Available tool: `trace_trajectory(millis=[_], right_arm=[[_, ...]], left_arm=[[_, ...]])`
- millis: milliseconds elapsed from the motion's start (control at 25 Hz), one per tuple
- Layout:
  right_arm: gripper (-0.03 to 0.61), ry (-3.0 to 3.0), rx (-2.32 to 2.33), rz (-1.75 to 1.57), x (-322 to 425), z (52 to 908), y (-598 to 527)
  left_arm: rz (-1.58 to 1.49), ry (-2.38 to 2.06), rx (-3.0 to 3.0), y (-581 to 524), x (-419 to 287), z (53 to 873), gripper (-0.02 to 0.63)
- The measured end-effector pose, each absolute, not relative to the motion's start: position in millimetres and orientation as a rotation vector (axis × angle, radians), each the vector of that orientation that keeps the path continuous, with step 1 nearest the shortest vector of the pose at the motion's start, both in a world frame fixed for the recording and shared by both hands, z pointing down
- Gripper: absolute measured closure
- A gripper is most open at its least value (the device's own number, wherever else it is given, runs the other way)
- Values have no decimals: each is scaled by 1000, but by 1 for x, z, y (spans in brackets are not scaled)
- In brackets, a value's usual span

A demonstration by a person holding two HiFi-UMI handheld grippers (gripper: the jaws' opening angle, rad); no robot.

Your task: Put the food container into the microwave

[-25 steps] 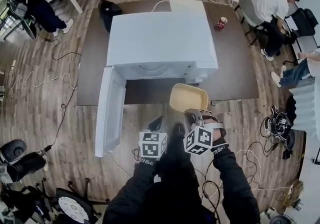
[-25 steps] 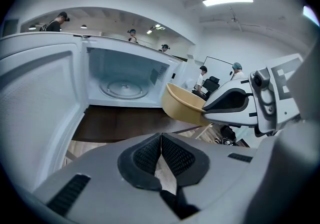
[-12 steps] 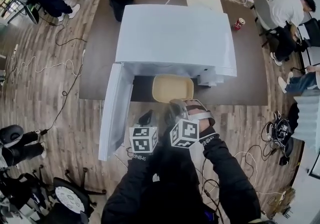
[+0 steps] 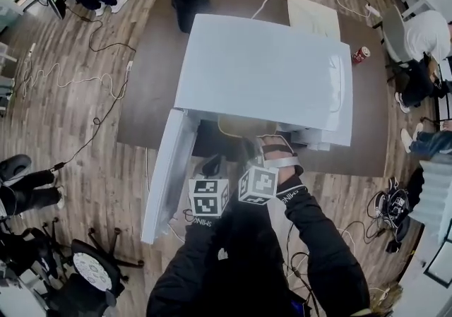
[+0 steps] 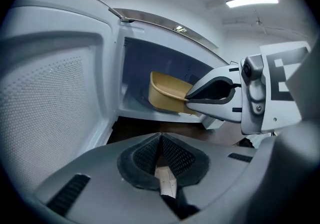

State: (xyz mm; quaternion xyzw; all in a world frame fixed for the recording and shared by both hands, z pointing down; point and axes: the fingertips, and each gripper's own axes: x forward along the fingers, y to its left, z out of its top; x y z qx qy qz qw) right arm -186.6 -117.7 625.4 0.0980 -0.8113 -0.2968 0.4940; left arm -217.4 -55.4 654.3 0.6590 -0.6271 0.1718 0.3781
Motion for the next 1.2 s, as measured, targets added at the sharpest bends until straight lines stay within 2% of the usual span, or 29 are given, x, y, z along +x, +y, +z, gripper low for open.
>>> trace_trajectory(millis=[440, 1040, 1200], right_arm=[[546, -1928, 241, -763, -198, 647, -167], [545, -1916, 219, -738, -193, 666, -181], [485, -1934, 236, -719, -193, 665, -182]], left_arm=[[445, -1612, 1613, -77, -225, 673, 580], [438, -1638, 1580, -75, -233, 679, 580], [440, -1641, 1575, -73, -236, 681, 580]])
